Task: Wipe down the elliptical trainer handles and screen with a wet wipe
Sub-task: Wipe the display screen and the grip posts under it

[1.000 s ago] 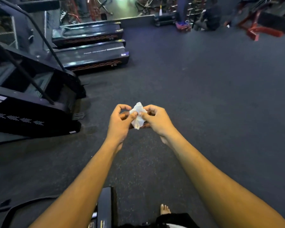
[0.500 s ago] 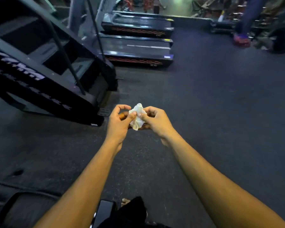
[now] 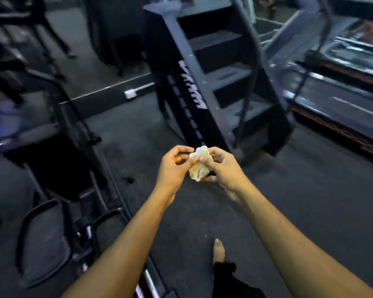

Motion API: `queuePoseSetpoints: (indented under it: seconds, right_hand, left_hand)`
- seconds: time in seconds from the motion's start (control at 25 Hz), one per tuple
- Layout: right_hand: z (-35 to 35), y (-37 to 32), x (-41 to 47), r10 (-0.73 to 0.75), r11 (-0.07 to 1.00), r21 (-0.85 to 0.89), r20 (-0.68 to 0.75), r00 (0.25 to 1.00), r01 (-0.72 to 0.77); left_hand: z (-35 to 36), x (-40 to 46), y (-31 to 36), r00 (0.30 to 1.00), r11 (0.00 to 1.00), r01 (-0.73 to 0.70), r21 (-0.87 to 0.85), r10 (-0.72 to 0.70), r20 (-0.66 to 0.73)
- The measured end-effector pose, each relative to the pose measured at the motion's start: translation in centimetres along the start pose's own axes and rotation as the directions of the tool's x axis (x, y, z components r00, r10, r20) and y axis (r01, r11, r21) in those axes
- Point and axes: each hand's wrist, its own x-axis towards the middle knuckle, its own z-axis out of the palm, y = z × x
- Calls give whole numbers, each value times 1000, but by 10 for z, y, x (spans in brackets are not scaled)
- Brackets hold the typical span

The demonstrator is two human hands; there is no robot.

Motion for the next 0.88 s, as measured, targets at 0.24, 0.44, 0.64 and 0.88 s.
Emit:
queuePoseSetpoints:
  seconds: [0.24,0.44,0.64,0.88]
  right_hand:
    - [70,-17,161,35,999,-35,332,943,-25]
    - [147,-34,258,54,998,-47,557,829,-34]
    - [243,-42,309,141,988,-62,735,664,-141]
    - [366,-79,369,61,998,-31,799,599,-61]
  left_hand:
    - [-75,104,-6,947,1000,20,21,-12,-320]
    - [-143,151,6,829,999,-31,12,32,-559]
    - [-220,173,6,660,998,-56,-32,13,-751]
    - [-330,221,41,530,987,-161,16,100,-842]
